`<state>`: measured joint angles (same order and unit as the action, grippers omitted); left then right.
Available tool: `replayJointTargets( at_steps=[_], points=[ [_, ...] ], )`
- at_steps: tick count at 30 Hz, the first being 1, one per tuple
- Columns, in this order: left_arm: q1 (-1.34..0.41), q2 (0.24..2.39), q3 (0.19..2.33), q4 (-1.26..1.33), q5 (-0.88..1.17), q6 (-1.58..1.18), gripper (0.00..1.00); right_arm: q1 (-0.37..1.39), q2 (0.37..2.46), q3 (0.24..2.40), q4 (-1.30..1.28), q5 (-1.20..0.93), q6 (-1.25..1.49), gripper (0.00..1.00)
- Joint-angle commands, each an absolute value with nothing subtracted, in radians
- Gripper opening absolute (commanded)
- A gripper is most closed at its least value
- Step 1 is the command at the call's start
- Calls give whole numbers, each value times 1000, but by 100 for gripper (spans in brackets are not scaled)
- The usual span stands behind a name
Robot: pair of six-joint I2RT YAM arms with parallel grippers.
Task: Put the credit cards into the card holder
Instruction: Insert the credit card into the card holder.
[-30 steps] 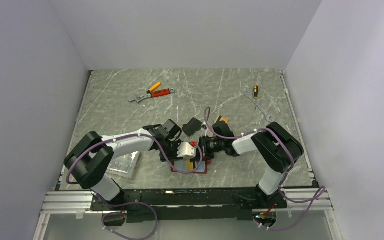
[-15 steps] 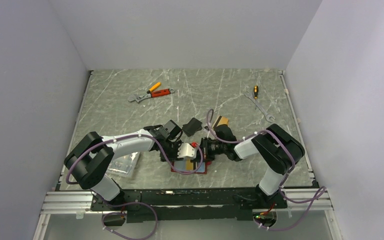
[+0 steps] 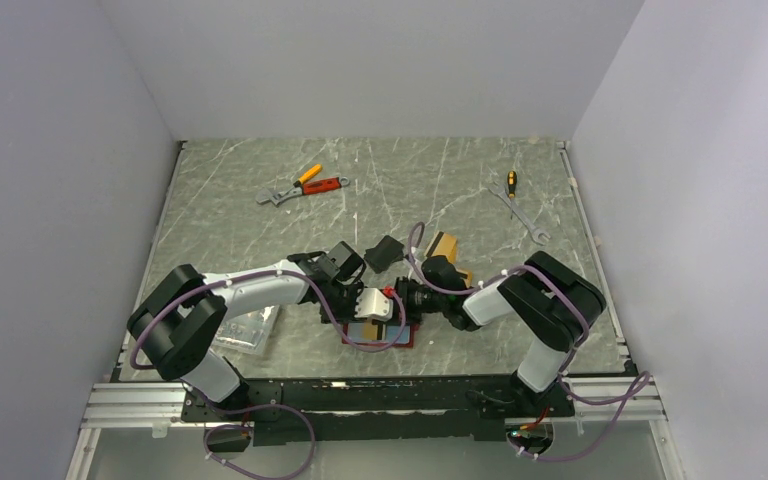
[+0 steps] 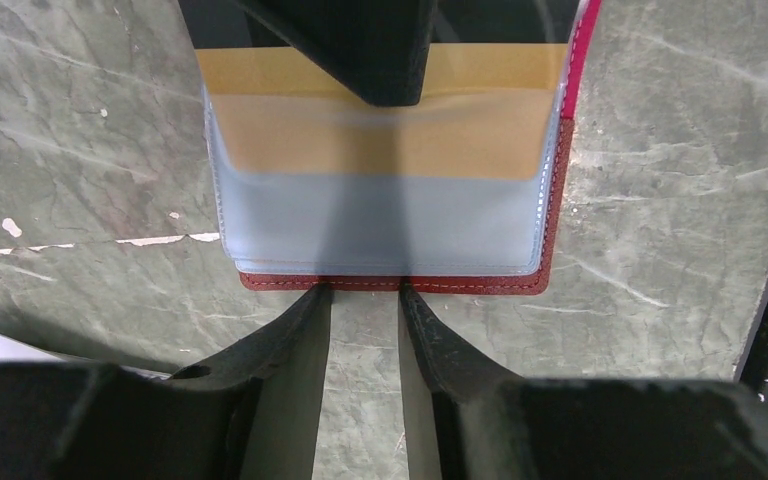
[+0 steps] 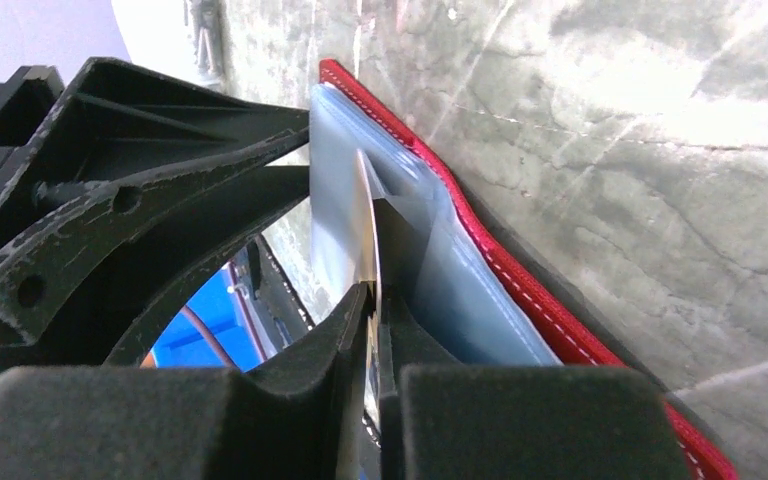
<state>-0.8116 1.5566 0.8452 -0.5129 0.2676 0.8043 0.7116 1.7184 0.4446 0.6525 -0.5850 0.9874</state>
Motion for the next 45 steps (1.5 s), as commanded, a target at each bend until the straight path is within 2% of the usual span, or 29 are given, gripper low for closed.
replayJointTargets(
  at_steps=[1, 5, 8, 16, 23, 28, 33, 38, 45],
  points=[
    [-831, 1550, 815, -517, 320, 826, 35, 730, 1713, 455, 490, -447, 937, 16],
    [-829, 1549, 805, -511, 316, 828, 34, 730, 1630, 458, 318, -383, 895, 41],
    [-830, 1550, 802, -506, 312, 832, 34, 730, 1575, 495, 153, -331, 848, 47],
    [-824, 1545, 812, -499, 312, 827, 32, 738, 1473, 538, -56, -258, 810, 49],
    [-797, 1537, 836, -516, 331, 816, 30, 764, 1474, 541, -84, -235, 813, 49],
    [-771, 1448, 897, -544, 446, 770, 30, 770, 1487, 486, 32, -254, 838, 48],
    [-779, 1487, 993, -566, 549, 729, 31, 768, 1537, 437, 170, -297, 852, 48],
    [-807, 1583, 1044, -546, 556, 728, 31, 758, 1558, 408, 233, -315, 868, 47],
    [-832, 1641, 1005, -518, 534, 743, 30, 748, 1547, 344, 316, -334, 895, 47]
  ],
)
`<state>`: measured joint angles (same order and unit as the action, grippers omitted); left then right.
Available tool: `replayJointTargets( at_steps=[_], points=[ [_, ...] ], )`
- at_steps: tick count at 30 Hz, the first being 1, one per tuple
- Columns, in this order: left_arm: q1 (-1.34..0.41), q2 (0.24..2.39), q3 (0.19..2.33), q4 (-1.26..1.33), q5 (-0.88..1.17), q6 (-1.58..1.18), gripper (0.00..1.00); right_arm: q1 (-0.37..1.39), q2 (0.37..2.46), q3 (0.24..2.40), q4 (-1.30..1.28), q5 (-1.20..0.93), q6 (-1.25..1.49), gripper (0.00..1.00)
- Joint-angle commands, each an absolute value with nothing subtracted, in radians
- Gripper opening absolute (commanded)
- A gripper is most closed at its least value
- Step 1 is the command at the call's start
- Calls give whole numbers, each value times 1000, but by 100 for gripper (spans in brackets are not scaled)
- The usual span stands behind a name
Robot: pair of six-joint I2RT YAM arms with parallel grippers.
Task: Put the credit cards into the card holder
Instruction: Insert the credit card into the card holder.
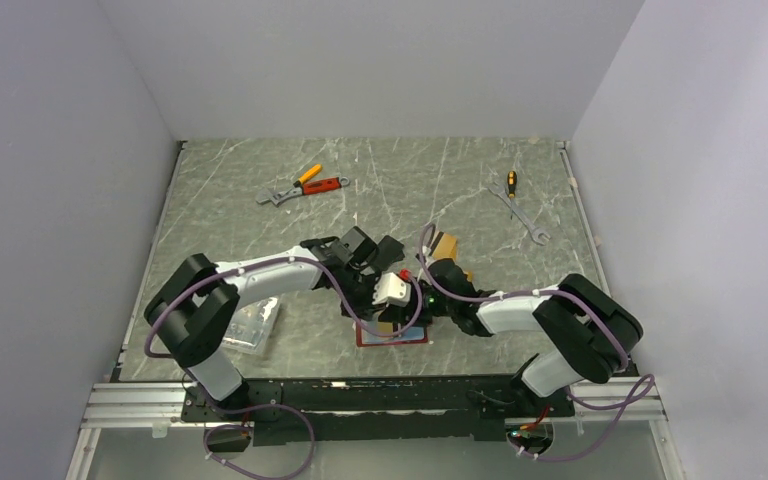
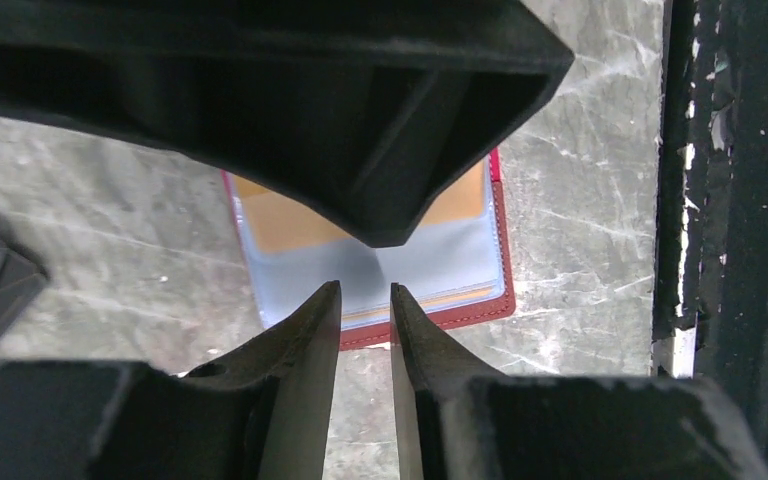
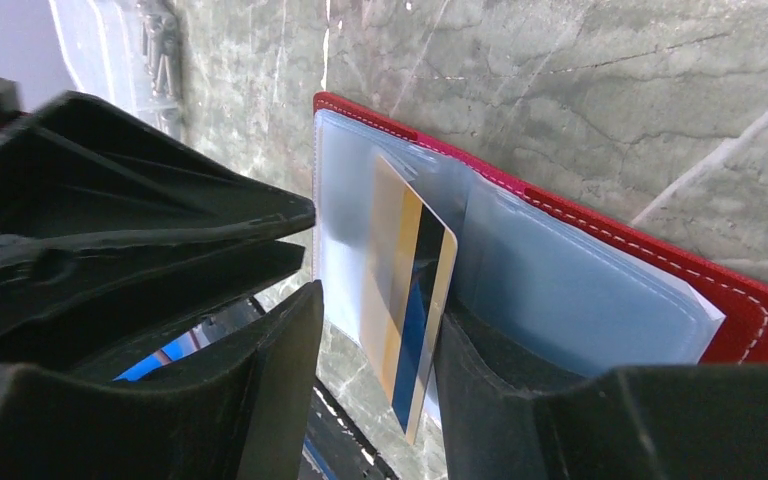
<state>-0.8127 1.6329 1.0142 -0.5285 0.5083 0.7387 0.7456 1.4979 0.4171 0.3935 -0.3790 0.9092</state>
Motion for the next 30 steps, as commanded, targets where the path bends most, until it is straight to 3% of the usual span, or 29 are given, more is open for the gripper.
replayJointTargets(
  at_steps=[1, 17, 24, 30],
  points=[
    [-837, 1646, 1003, -513, 528, 743, 30, 747, 1554, 341, 327, -340, 897, 47],
    [-983, 1689, 896, -444, 154, 804, 27, 652, 1520, 288, 352, -450, 887, 50],
    [-1019, 1708, 868, -454, 99, 816, 24, 607, 1458, 341, 137, -431, 809, 56],
    [-1031, 1694, 857, -463, 100, 813, 24, 589, 1387, 344, 72, -414, 797, 52]
  ],
)
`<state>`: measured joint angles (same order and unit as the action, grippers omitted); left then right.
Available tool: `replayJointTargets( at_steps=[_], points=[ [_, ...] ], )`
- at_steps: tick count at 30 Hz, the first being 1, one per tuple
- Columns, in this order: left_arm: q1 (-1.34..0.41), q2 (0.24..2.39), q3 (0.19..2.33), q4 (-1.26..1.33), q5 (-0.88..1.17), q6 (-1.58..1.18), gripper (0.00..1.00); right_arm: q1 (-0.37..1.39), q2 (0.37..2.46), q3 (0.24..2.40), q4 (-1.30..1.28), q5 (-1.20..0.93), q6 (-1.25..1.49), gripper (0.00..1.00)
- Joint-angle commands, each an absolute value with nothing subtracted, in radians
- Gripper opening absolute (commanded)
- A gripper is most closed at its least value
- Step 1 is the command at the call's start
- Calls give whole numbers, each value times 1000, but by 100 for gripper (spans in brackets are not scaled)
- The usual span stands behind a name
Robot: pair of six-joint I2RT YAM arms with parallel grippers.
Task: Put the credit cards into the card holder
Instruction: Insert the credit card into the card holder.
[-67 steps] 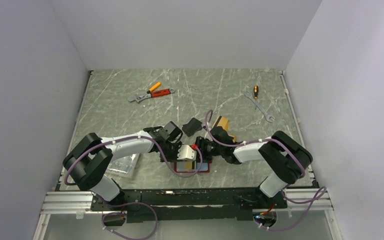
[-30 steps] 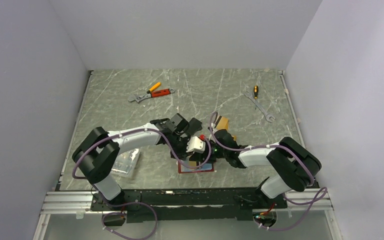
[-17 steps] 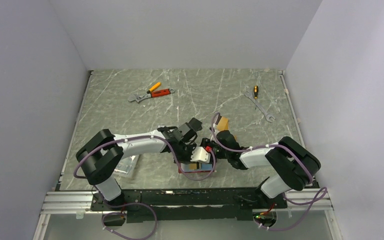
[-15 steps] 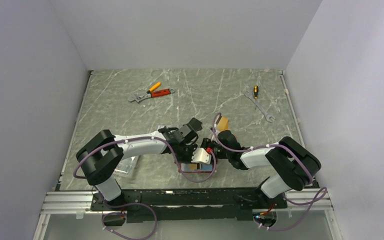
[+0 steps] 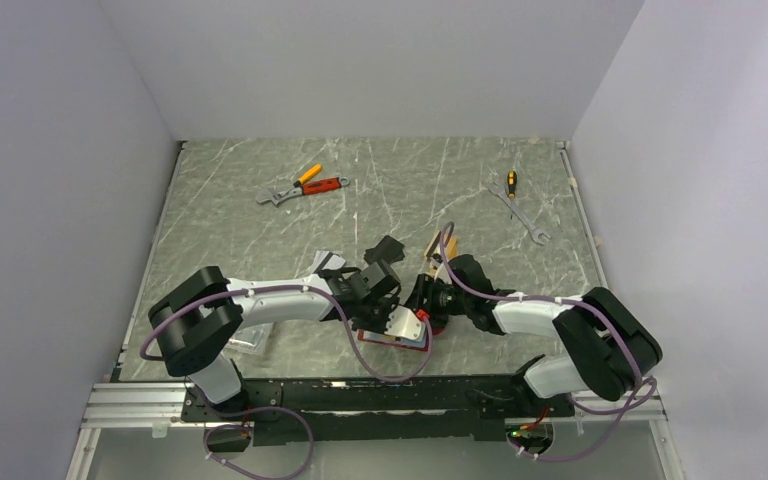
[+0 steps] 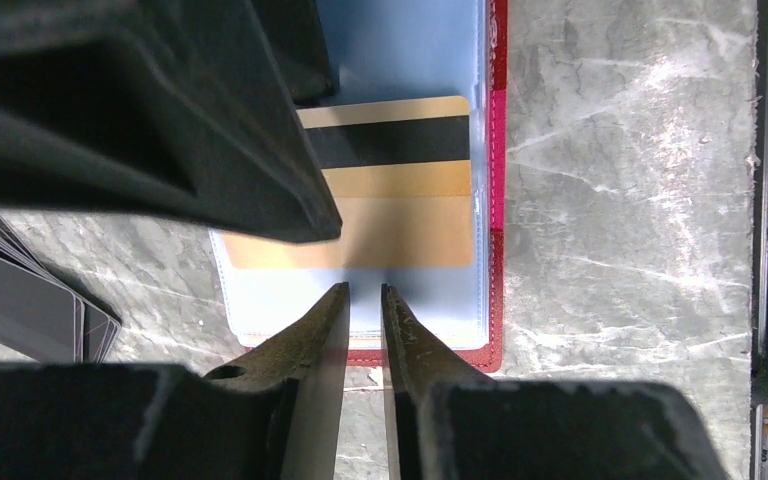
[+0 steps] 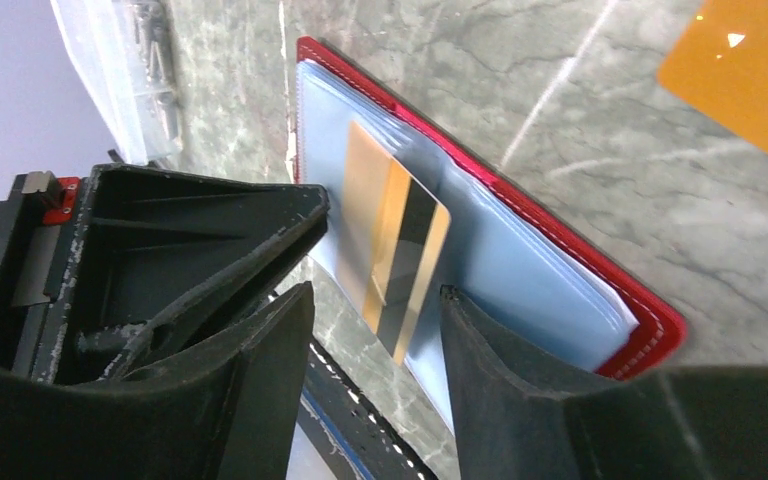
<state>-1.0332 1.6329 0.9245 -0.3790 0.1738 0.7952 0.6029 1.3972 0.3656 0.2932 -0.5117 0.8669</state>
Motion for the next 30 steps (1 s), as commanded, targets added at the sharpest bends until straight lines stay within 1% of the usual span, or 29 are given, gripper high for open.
replayJointTargets(
  at_steps=[1, 5, 8, 10, 12, 13, 15, 17, 20, 23, 26, 30],
  points=[
    [-1031, 1690, 859, -462, 102, 810, 23, 590, 1387, 344, 72, -411, 800, 50],
    [-1031, 1664, 884, -474, 109, 787, 24, 591, 1406, 351, 83, -415, 811, 40],
    [-1029, 1646, 918, -499, 113, 773, 26, 600, 1409, 359, 87, -413, 818, 34],
    [-1021, 1635, 961, -534, 136, 756, 27, 608, 1411, 370, 81, -406, 822, 28],
    [-1005, 1615, 991, -566, 176, 736, 31, 614, 1415, 382, 75, -399, 827, 22],
    [-996, 1603, 1005, -581, 195, 728, 35, 617, 1416, 389, 70, -396, 828, 20],
    [-967, 1568, 1022, -592, 223, 705, 47, 625, 1417, 399, 60, -385, 828, 19],
    [-933, 1524, 1021, -581, 240, 687, 50, 631, 1412, 405, 52, -371, 832, 20],
    [-911, 1497, 977, -539, 212, 702, 49, 646, 1413, 420, 46, -362, 837, 20],
    [-898, 1533, 933, -506, 190, 722, 47, 670, 1420, 450, 23, -345, 841, 20],
    [-898, 1573, 905, -465, 192, 726, 45, 705, 1436, 487, 5, -323, 841, 24],
    [-930, 1623, 888, -434, 181, 724, 42, 739, 1465, 531, -34, -308, 851, 25]
  ],
)
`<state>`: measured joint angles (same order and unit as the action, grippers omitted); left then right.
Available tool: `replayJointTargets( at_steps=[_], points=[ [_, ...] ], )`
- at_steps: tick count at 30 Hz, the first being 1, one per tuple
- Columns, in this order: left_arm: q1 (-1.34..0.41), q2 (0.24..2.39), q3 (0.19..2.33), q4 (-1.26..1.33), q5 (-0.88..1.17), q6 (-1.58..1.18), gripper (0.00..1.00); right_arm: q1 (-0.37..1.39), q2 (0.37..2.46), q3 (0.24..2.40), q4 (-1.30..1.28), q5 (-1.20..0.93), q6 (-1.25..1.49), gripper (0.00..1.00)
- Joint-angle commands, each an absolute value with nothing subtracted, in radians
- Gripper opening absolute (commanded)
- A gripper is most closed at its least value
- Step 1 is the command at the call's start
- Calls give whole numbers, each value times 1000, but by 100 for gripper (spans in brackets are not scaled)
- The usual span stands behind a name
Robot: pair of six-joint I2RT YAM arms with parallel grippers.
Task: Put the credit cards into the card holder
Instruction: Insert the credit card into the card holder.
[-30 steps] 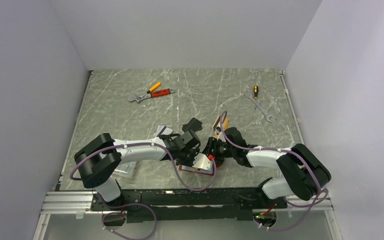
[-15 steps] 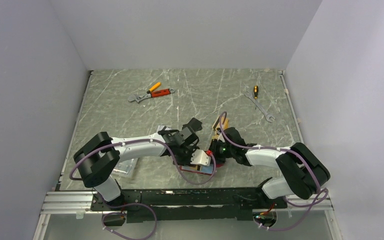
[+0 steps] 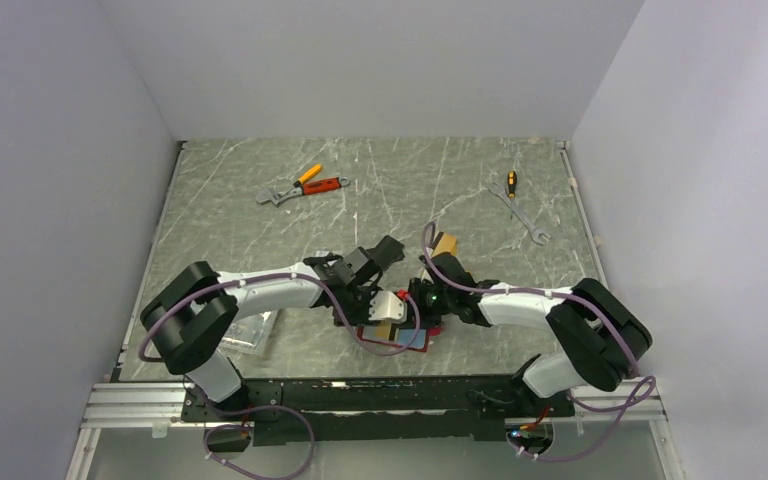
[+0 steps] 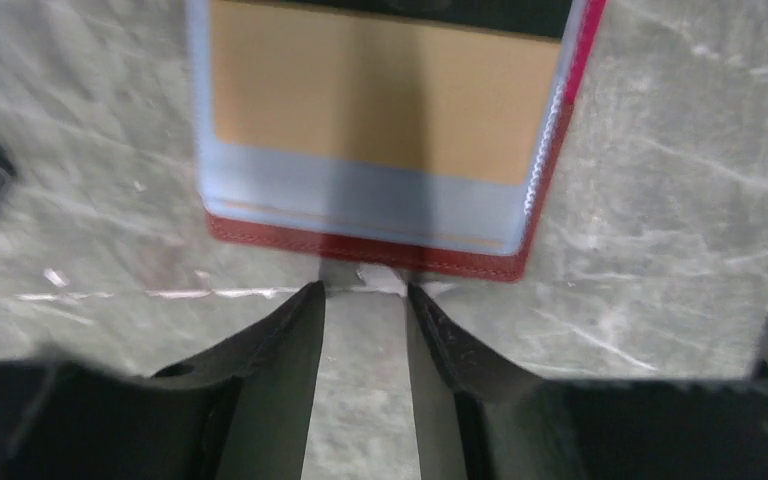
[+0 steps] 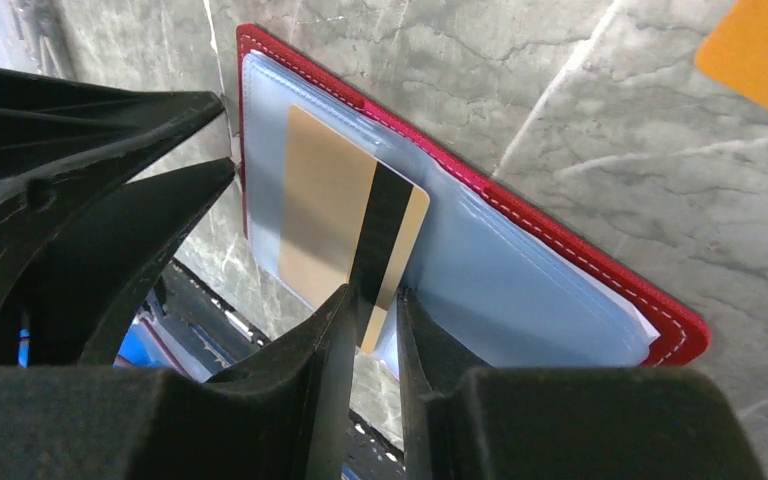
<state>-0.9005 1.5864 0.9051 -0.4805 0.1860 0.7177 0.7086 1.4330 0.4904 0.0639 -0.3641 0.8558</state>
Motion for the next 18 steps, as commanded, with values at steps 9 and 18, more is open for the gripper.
replayJointTargets(
  at_steps=[9, 18],
  points=[
    [-940, 1600, 857, -416, 189, 724, 41, 780, 1506, 597, -9, -313, 875, 27],
    [-940, 1539, 812, -382, 243, 750, 41, 789, 1552, 636, 45, -357, 877, 32]
  ],
)
